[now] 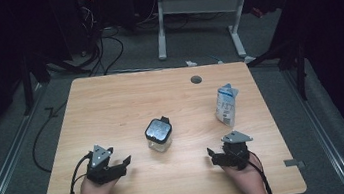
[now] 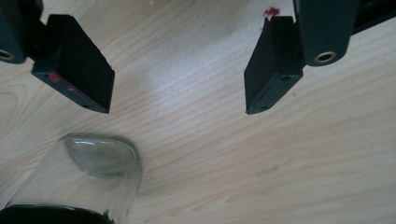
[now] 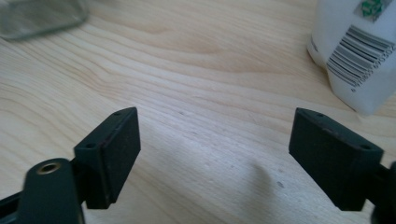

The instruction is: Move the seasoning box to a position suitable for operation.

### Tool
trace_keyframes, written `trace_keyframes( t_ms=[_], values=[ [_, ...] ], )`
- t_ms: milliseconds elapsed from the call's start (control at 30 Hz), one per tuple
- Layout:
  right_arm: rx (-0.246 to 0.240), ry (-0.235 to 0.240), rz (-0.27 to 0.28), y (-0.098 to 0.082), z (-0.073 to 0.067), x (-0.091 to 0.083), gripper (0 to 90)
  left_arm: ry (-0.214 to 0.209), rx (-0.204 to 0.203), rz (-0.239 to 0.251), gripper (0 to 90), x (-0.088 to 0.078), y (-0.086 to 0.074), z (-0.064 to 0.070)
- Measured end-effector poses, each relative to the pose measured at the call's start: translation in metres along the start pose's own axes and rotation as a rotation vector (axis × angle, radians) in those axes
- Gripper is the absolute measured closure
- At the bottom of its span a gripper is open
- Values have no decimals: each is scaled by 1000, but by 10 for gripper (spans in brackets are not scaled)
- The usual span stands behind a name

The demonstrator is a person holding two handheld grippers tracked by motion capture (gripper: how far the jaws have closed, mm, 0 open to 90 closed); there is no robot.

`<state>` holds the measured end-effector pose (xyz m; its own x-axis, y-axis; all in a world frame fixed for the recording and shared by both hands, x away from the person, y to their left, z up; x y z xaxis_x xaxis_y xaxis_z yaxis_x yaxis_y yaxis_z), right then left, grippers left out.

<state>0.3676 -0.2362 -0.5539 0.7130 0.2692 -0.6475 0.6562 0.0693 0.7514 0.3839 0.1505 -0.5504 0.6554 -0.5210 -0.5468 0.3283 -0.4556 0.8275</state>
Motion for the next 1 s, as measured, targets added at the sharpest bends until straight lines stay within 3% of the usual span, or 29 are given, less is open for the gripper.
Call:
trace_keyframes(
  t_ms=[33, 67, 200, 300, 367, 667, 700, 733, 833, 867, 1000],
  values=[
    [0, 0, 0, 0, 0, 0, 178, 0, 0, 0, 248, 0, 0, 0],
    [6, 36, 7, -1, 0, -2, 203, -2, -21, 4, 247, -2, -2, 0],
    [25, 43, -11, -2, 4, -1, 202, 21, -25, 22, 237, -5, -1, 1],
    [35, 64, 1, -3, 3, -6, 230, 28, -13, 14, 241, -4, 1, 3],
    [28, 68, 27, -1, 3, -10, 258, 27, 3, 9, 289, -4, 1, 4],
    [23, 79, 49, -3, 1, -13, 361, -17, 33, 0, 358, -6, 2, 8],
    [23, 79, 49, -3, 1, -13, 361, -17, 33, 0, 363, -6, 2, 8],
    [18, 77, 63, -3, -1, -15, 383, -30, 6, 15, 372, -8, 5, 8],
    [3, 81, 73, -3, -2, -18, 403, -24, -5, 20, 342, -7, 6, 8],
    [3, 102, 78, -3, -4, -20, 412, -19, 2, 15, 332, -6, 7, 8],
    [10, 108, 79, -2, -4, -20, 443, -26, 28, -14, 322, -4, 7, 13]
  ],
)
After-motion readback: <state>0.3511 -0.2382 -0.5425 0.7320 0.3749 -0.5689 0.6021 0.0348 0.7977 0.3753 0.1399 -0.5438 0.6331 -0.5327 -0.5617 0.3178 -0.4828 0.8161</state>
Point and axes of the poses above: each handheld gripper's, and its own axes: x roughly forward along the jaws, y roughly out of its top, z roughly to its right, the point moved 5 cm from there along x, roughly forward along the jaws, and after that the axes turned 14 degrees about x, right-handed, at the moved point
